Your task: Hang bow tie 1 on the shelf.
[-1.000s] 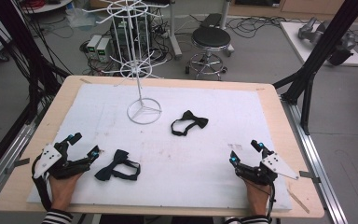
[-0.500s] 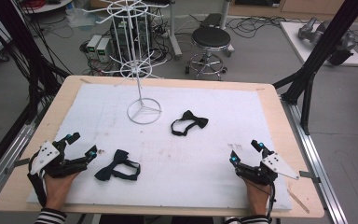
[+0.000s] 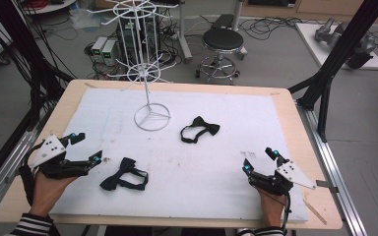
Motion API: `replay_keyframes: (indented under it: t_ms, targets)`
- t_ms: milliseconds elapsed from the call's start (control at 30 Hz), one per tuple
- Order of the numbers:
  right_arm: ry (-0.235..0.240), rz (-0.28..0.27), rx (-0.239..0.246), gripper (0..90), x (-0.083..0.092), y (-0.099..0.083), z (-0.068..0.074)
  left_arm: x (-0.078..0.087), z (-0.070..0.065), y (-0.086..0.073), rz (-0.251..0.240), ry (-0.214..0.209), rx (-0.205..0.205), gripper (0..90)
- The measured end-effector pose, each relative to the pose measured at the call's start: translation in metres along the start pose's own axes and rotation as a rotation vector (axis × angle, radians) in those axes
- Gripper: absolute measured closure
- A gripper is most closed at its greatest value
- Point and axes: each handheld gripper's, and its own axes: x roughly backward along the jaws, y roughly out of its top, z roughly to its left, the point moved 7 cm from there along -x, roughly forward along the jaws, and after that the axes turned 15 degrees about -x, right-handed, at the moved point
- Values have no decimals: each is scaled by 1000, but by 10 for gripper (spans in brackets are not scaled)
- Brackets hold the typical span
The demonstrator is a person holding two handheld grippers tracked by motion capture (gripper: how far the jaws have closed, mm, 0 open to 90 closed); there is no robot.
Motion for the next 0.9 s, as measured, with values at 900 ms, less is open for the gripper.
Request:
replay_keyframes:
  t_ms: [900]
  targets:
    - [-2, -1, -5, 99, 1, 0, 0, -17, -17, 18, 343, -273, -34, 160]
